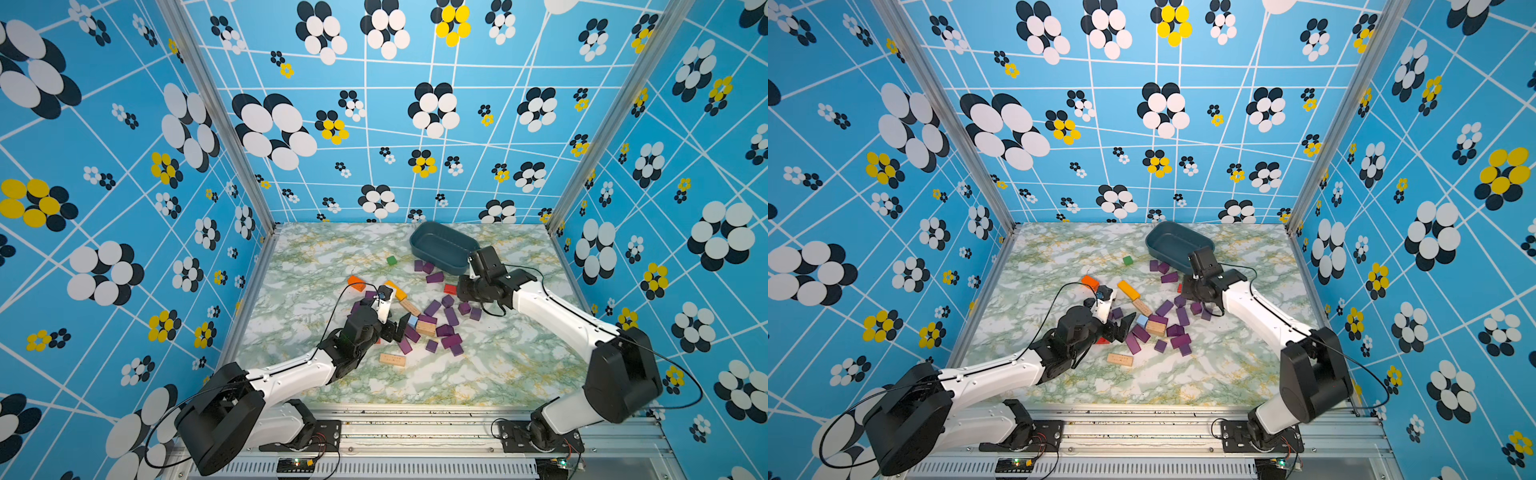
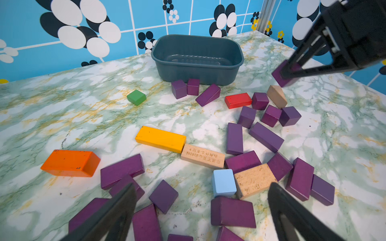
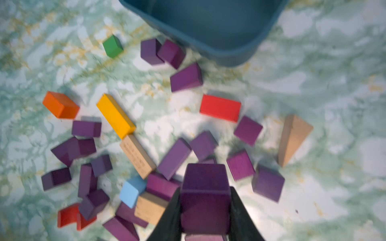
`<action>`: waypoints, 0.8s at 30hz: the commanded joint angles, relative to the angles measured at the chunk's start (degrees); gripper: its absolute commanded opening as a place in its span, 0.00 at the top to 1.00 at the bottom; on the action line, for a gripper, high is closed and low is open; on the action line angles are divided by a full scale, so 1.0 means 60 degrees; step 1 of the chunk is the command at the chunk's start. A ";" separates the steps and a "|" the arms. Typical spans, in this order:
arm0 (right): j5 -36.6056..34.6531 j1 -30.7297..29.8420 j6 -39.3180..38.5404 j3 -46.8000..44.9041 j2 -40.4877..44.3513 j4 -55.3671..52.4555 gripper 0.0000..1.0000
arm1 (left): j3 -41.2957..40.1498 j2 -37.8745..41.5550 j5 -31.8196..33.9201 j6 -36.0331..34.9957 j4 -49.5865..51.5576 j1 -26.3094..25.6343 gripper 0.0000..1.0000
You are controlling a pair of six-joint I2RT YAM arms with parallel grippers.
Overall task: Pick purple bricks into the storage bin
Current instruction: Place the building block in the storage box.
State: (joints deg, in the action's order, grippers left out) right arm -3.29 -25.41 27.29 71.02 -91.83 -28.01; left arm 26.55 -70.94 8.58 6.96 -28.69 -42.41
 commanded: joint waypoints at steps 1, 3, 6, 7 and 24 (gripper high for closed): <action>0.0142 0.0353 -0.0657 0.1576 -0.1186 0.0069 0.84 | -0.0280 0.0258 0.0424 0.0184 0.0048 0.0147 0.00; 0.0212 0.0560 -0.0680 0.2515 -0.2021 0.0062 0.84 | -0.0308 0.0318 0.0550 0.0237 0.0136 0.0218 0.01; 0.0207 0.0908 -0.0684 0.4038 -0.3235 -0.0175 0.84 | -0.0273 0.0373 0.0621 0.0495 0.0359 0.0346 0.01; 0.0117 0.1012 -0.0674 0.4527 -0.3645 -0.0337 0.84 | -0.0263 0.0376 0.0608 0.0635 0.0425 0.0435 0.00; -0.0516 0.1472 -0.1728 0.6110 -0.4603 -0.0840 0.29 | 0.0029 0.0671 0.0712 0.1278 0.1687 0.1336 0.00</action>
State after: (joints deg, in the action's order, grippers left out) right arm -5.52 -16.47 19.35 110.00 -124.81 -32.40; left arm 25.45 -69.01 11.44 13.85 -22.98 -34.96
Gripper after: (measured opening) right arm 0.706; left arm 0.995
